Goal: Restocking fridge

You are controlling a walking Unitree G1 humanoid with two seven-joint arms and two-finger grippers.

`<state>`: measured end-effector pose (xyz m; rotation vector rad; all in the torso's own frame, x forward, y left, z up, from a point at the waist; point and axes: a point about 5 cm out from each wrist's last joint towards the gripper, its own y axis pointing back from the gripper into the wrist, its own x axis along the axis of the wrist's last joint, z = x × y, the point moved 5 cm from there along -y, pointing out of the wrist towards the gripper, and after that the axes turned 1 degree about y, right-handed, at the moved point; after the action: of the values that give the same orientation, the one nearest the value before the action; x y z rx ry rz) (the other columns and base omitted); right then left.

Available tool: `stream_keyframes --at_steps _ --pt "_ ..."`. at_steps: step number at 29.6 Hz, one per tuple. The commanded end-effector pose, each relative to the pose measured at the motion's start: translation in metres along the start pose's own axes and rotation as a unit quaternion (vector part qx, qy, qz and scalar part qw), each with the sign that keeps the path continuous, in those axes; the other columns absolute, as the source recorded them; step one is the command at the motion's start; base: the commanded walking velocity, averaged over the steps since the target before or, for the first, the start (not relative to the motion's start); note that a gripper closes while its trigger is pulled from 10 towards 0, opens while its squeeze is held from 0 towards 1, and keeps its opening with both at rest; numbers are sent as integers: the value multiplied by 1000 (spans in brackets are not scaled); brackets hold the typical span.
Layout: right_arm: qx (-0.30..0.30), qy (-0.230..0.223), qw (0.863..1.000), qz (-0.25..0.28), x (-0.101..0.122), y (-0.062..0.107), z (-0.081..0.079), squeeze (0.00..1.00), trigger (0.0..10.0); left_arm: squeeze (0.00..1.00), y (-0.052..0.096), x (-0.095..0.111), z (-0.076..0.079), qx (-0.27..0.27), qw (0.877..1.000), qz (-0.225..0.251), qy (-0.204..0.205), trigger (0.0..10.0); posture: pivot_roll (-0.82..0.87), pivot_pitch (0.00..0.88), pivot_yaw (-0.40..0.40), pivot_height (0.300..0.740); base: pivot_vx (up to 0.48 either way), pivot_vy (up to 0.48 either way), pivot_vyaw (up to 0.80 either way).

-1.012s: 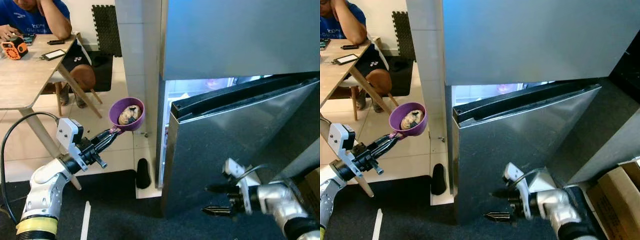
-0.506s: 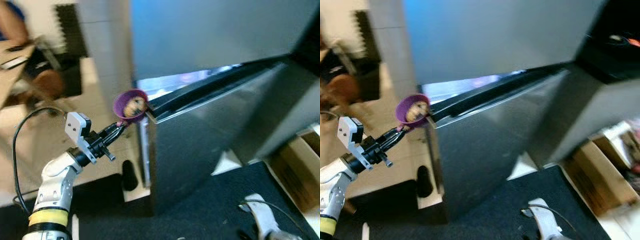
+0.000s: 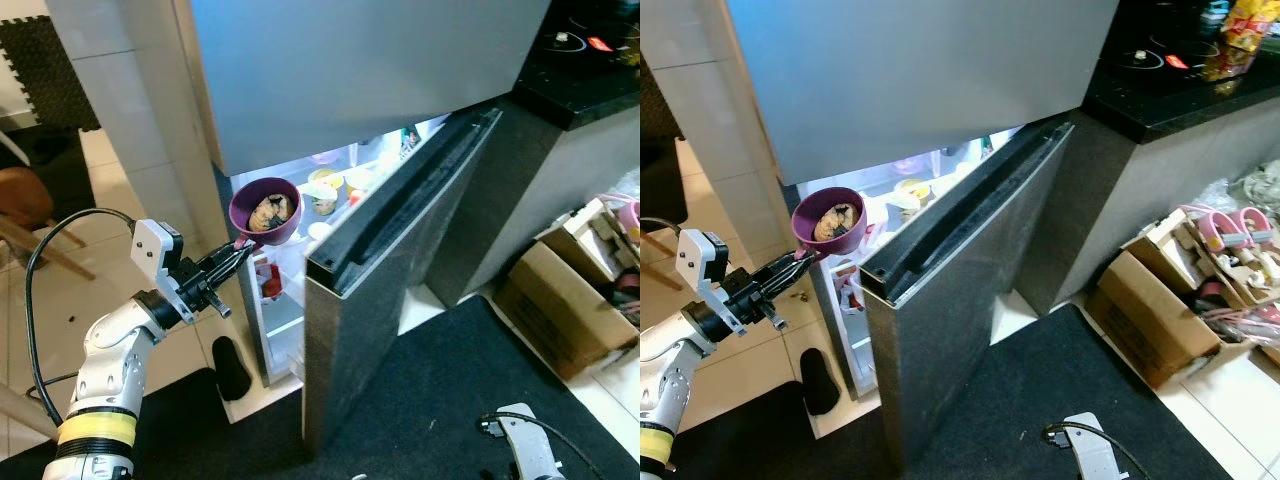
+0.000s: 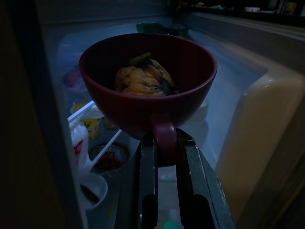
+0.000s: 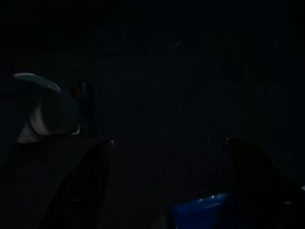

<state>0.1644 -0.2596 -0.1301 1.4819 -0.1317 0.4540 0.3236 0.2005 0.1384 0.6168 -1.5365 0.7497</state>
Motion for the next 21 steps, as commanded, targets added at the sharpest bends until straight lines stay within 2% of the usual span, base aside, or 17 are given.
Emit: stream_keyframes --at_steps 1,7,13,16,17,18,20,21 --pt "-6 -5 1000 1 -1 0 1 0 10000 0 -5 -2 11 -23 1000 0 2 10000 -50 0 -28 740 0 0 0" --pt "-22 9 1000 -20 -11 0 1 0 10000 0 -11 -14 33 -76 997 -21 15 10000 -50 0 -28 740 0 0 0" --pt "-29 13 999 -30 -16 0 1 0 10000 0 -10 -20 34 -75 996 -33 18 10000 -51 0 -26 740 0 0 0" --pt "-29 14 999 -32 -17 0 0 0 10000 0 -12 -23 40 -85 995 -34 24 10000 -48 0 -25 740 0 0 0" --pt "-29 14 999 -33 -17 -1 -1 0 10000 0 -16 -24 49 -102 994 -30 32 10000 -48 0 -25 740 0 0 0" --pt "-29 14 999 -33 -17 -1 -1 0 10000 0 -16 -24 49 -102 994 -30 32 10000 -48 0 -25 740 0 0 0" --pt "-29 16 999 -34 -17 -1 -2 0 10000 0 -27 -25 74 -148 988 -22 47 10000 -44 0 -26 740 0 0 0" --pt "-29 16 999 -34 -17 -1 -2 0 10000 0 -27 -25 74 -148 988 -22 47 10000 -44 0 -26 740 0 0 0"
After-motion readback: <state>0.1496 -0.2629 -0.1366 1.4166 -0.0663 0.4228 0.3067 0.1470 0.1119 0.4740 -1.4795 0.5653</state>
